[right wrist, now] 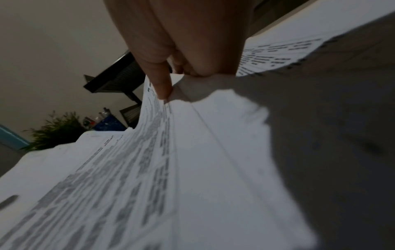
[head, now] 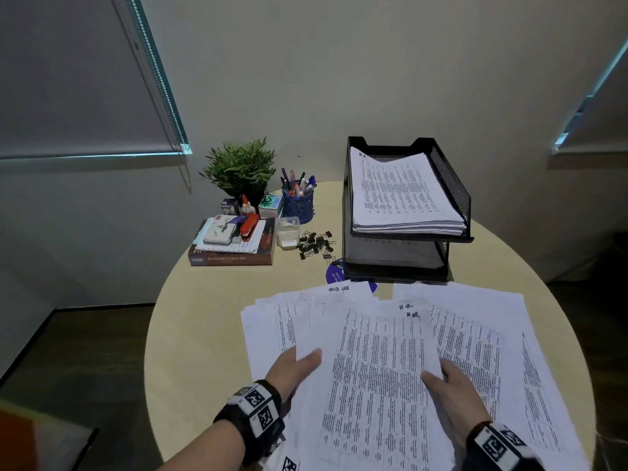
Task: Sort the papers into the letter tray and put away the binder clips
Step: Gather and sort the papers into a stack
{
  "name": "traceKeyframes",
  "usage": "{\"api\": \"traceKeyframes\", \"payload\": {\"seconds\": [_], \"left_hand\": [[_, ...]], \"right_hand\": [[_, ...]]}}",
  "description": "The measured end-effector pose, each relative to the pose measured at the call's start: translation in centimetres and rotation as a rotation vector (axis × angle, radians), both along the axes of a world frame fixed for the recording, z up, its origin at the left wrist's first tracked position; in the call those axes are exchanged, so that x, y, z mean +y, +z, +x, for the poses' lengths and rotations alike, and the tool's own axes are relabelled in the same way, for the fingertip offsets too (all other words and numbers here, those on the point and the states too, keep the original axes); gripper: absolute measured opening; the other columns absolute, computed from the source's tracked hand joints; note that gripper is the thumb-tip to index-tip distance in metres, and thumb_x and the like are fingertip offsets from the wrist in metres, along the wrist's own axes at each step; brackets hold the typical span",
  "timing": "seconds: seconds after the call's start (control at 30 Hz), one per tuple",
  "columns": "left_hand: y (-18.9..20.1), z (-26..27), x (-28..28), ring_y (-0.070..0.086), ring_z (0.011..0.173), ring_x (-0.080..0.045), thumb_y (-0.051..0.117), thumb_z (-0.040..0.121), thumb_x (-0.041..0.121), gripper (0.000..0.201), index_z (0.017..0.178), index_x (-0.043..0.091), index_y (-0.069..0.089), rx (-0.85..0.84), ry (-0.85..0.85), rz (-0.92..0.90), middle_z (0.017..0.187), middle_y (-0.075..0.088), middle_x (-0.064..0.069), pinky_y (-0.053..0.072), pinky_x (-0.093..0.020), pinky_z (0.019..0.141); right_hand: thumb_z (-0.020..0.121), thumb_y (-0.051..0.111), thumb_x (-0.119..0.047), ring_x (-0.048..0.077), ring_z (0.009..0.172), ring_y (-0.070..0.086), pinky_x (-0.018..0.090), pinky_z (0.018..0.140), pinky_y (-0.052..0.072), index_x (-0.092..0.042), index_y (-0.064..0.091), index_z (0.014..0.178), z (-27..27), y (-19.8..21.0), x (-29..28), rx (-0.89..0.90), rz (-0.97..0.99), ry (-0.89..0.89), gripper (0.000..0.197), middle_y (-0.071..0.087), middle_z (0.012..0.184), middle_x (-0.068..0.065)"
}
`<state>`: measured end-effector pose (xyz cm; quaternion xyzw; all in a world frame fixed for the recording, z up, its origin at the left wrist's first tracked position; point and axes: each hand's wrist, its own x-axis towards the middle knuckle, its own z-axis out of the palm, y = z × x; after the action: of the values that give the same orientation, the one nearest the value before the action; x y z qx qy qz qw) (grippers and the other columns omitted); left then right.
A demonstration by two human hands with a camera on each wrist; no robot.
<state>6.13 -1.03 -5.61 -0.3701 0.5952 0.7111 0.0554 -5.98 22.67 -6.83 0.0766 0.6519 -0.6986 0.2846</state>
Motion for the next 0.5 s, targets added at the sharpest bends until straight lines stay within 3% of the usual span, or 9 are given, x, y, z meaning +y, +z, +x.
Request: {"api": "traceKeyframes", "payload": {"seconds": [0.1,0.13,0.2,0.23,0.33,0.37,0.4,0.43,0.5], "left_hand": [[-0.6,-0.1,0.5,0.060,0.086,-0.023,0.080,0.067,0.033,0.062,0.121,0.011,0.057,-0.024,-0.132,-0.098,0.105,0.071,-0.011,0.047,-0.034,0.079],[-0.6,-0.1,0.5,0.064,0.076,-0.024,0.078,0.072,0.027,0.054,0.119,0.009,0.058,-0.018,-0.128,-0.117,0.097,0.072,-0.010,0.050,-0.032,0.073],[0.0,-0.2,0.2,0.060,0.053,-0.010,0.070,0.082,0.016,0.032,0.111,0.009,0.060,0.012,-0.109,-0.109,0.081,0.067,-0.001,0.049,-0.019,0.054],[0.8,-0.2,-0.1,0.060,0.055,-0.005,0.070,0.082,0.014,0.030,0.110,0.008,0.060,0.046,-0.091,-0.071,0.081,0.066,0.003,0.048,-0.015,0.054],[2.6,-0.5,-0.9,0.069,0.095,-0.019,0.077,0.064,0.018,0.053,0.114,0.005,0.062,0.218,-0.005,0.020,0.101,0.073,-0.005,0.051,-0.030,0.087],[3.4,-0.8,-1.0,0.068,0.099,-0.024,0.079,0.059,0.017,0.054,0.110,0.006,0.065,0.277,0.020,0.026,0.102,0.073,-0.008,0.051,-0.033,0.090],[4.3,-1.1,-1.1,0.069,0.097,-0.026,0.081,0.057,0.014,0.050,0.104,0.005,0.067,0.324,0.039,0.033,0.099,0.073,-0.012,0.053,-0.035,0.087],[5.2,-1.5,-1.2,0.071,0.090,-0.026,0.082,0.059,0.007,0.042,0.098,0.002,0.067,0.381,0.061,0.047,0.094,0.073,-0.015,0.056,-0.033,0.080],[7.6,-2.5,-1.6,0.072,0.072,-0.020,0.081,0.062,0.002,0.032,0.090,0.000,0.066,0.470,0.085,-0.016,0.084,0.071,-0.018,0.058,-0.029,0.065]], "right_hand": [[0.093,0.050,0.004,0.023,0.105,0.057,0.034,0.099,0.039,-0.003,0.051,0.117,0.1,-0.1,-0.9,-0.006,-0.004,0.017,0.026,0.056,0.125,0.012],[0.091,0.052,0.004,0.023,0.103,0.058,0.034,0.096,0.041,-0.004,0.050,0.116,0.1,0.2,-1.1,-0.016,-0.021,0.005,0.026,0.057,0.123,0.012],[0.086,0.061,0.002,0.023,0.105,0.057,0.034,0.097,0.041,-0.004,0.045,0.126,0.0,0.9,-1.0,-0.034,-0.098,0.010,0.043,0.056,0.122,0.007],[0.080,0.070,-0.003,0.022,0.108,0.057,0.035,0.099,0.041,-0.005,0.045,0.130,-0.2,1.2,-0.9,-0.035,-0.110,0.022,0.056,0.058,0.121,0.005],[0.032,0.096,-0.034,0.023,0.119,0.053,0.044,0.111,0.030,-0.009,0.049,0.131,-0.3,2.9,-0.9,-0.084,-0.131,0.033,0.112,0.061,0.125,0.007],[0.028,0.097,-0.035,0.024,0.124,0.050,0.047,0.113,0.025,-0.008,0.042,0.137,-0.3,3.4,-1.2,-0.098,-0.143,0.029,0.124,0.059,0.130,0.009],[0.034,0.097,-0.031,0.024,0.127,0.048,0.050,0.114,0.023,-0.008,0.031,0.143,-0.4,4.3,-1.6,-0.112,-0.152,0.025,0.129,0.056,0.134,0.012],[0.044,0.095,-0.023,0.026,0.124,0.052,0.050,0.114,0.026,-0.004,0.027,0.144,-0.5,5.4,-2.1,-0.095,-0.190,0.032,0.122,0.058,0.129,0.017],[0.051,0.091,-0.022,0.026,0.104,0.067,0.044,0.103,0.044,0.004,0.053,0.117,-0.6,8.7,-3.2,0.064,-0.233,0.065,0.080,0.071,0.102,0.018]]}}
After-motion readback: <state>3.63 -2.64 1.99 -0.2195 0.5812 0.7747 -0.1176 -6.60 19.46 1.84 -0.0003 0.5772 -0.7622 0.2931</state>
